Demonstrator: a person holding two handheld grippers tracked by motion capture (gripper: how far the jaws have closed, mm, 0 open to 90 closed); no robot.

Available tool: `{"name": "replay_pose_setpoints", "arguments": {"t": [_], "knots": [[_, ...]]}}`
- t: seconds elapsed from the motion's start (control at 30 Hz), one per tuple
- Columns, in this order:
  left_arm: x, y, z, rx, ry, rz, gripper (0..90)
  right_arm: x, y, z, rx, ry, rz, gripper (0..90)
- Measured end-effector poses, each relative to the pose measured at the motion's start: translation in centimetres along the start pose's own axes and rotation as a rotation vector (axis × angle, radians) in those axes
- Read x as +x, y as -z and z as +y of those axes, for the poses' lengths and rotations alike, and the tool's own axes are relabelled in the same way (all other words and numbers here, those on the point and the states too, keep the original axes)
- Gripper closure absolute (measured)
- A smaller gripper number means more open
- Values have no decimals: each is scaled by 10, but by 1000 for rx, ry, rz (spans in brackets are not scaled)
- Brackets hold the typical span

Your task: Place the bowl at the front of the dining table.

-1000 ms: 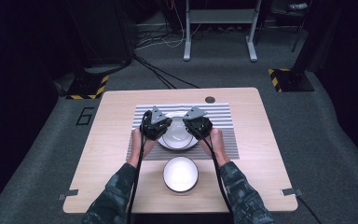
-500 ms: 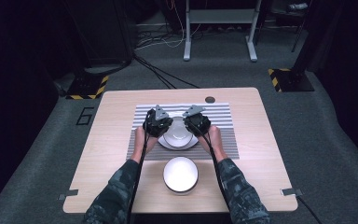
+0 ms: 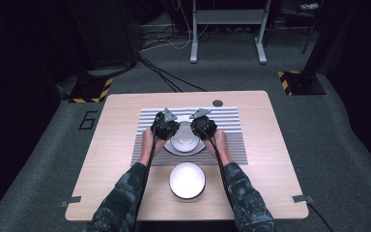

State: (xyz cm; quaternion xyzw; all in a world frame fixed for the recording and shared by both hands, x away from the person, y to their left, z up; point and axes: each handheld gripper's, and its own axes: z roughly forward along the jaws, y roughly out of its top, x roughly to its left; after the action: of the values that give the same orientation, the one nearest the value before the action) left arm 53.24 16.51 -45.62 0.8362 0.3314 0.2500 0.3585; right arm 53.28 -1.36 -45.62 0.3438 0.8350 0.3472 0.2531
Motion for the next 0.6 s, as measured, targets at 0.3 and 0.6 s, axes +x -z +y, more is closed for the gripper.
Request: {"name": "replay_pose_setpoints", "arguments": {"t": [0.3, 0.6], "knots": [[3, -8, 2, 8, 24, 8, 813, -5, -9, 1, 29, -26, -11, 821], [12, -17, 1, 93, 125, 5, 829, -9, -19, 6, 86, -64, -25, 821]]}}
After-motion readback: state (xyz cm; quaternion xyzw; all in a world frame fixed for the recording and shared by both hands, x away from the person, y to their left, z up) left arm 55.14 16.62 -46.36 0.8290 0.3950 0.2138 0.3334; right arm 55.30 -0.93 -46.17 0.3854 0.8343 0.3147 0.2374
